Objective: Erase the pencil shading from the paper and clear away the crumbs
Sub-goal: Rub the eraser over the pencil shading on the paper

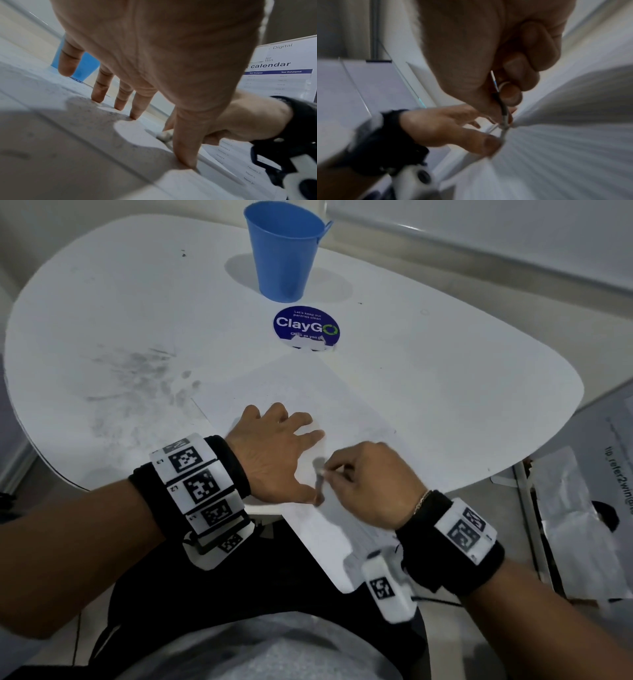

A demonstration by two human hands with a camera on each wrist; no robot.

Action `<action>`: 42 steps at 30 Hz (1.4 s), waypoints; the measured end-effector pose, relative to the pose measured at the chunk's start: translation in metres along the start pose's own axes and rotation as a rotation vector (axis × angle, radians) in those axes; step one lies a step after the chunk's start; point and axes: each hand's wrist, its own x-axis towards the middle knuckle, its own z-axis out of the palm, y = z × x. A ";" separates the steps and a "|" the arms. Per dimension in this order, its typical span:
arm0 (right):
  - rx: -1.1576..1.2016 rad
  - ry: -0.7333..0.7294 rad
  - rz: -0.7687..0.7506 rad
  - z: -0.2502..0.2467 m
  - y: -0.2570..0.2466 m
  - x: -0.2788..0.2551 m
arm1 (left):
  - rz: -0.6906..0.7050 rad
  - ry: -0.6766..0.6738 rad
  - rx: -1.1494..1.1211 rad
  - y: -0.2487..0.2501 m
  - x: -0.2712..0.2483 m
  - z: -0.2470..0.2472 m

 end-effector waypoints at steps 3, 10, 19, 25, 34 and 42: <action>-0.040 0.017 0.059 -0.011 0.013 0.008 | -0.002 -0.003 0.007 0.000 0.000 0.000; -0.038 -0.005 0.009 0.001 -0.003 -0.003 | 0.002 0.010 0.002 -0.001 0.000 0.001; -0.065 0.057 0.030 0.004 0.000 0.000 | -0.002 0.010 0.015 -0.001 0.000 0.001; -0.069 0.191 0.186 -0.013 0.026 0.021 | -0.006 0.012 0.016 -0.001 -0.001 0.001; -0.014 0.158 0.134 -0.004 0.016 0.024 | -0.005 0.015 0.011 -0.001 -0.001 0.001; 0.035 0.104 0.046 0.001 0.001 0.013 | 0.009 0.022 -0.006 -0.002 -0.003 -0.001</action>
